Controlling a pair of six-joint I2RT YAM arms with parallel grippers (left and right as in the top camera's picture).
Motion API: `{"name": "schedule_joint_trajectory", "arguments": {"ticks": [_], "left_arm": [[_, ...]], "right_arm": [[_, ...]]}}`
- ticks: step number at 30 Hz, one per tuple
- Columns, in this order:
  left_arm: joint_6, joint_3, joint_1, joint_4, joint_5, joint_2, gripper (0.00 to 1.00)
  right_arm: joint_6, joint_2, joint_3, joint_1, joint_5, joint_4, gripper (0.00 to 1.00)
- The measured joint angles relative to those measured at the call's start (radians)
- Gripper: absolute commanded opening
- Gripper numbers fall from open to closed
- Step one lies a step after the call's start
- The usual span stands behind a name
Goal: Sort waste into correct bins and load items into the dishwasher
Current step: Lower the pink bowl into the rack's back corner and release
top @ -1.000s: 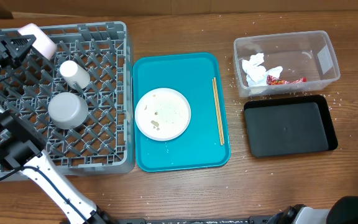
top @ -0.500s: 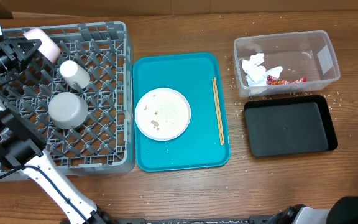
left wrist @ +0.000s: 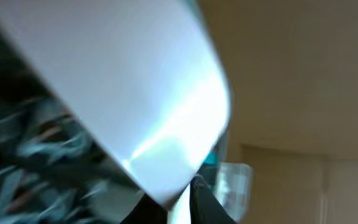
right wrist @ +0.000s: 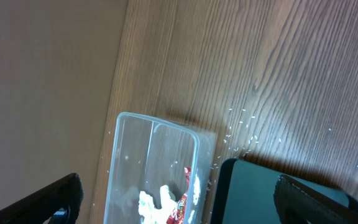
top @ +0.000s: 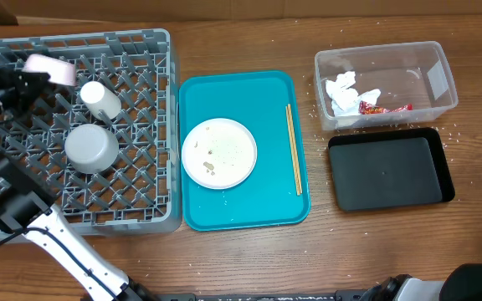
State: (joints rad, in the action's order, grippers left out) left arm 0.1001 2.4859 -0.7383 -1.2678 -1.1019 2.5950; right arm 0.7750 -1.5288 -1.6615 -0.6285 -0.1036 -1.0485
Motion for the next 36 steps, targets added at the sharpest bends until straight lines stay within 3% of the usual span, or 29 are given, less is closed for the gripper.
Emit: {"name": "schedule_joint_trajectory", "arguments": {"ticks": [2,7,8,10,14,16,22,29,36], "left_arm": [[0.004,0.000,-0.012,-0.027,0.082,-0.003,0.27],[0.043,-0.008,-0.045,-0.074,0.279,-0.052,0.66],[0.054,-0.010,-0.050,-0.085,0.307,-0.070,0.69],[0.067,-0.010,-0.061,-0.105,0.352,-0.116,0.61],[0.082,-0.010,-0.060,-0.135,0.398,-0.216,0.18],[0.082,-0.010,-0.049,-0.121,0.408,-0.270,0.06],[0.047,-0.009,0.069,0.032,0.550,-0.348,0.04],[0.070,-0.009,0.298,0.124,0.933,-0.269,0.04],[0.125,-0.010,0.339,0.168,1.197,-0.176,0.04]], "right_arm": [[0.000,0.000,0.000,0.000,0.000,0.000,1.00],[0.000,0.000,0.000,0.000,0.000,0.000,1.00],[0.000,0.000,0.000,0.000,0.000,0.001,1.00],[0.000,0.000,0.000,0.000,0.000,0.001,1.00],[0.000,0.000,0.000,0.000,0.000,0.001,1.00],[0.000,0.000,0.000,0.000,0.000,0.000,1.00],[0.000,0.000,0.000,0.000,0.000,0.000,1.00],[0.000,0.000,0.000,0.000,0.000,0.000,1.00],[0.000,0.000,0.000,0.000,0.000,0.000,1.00]]}}
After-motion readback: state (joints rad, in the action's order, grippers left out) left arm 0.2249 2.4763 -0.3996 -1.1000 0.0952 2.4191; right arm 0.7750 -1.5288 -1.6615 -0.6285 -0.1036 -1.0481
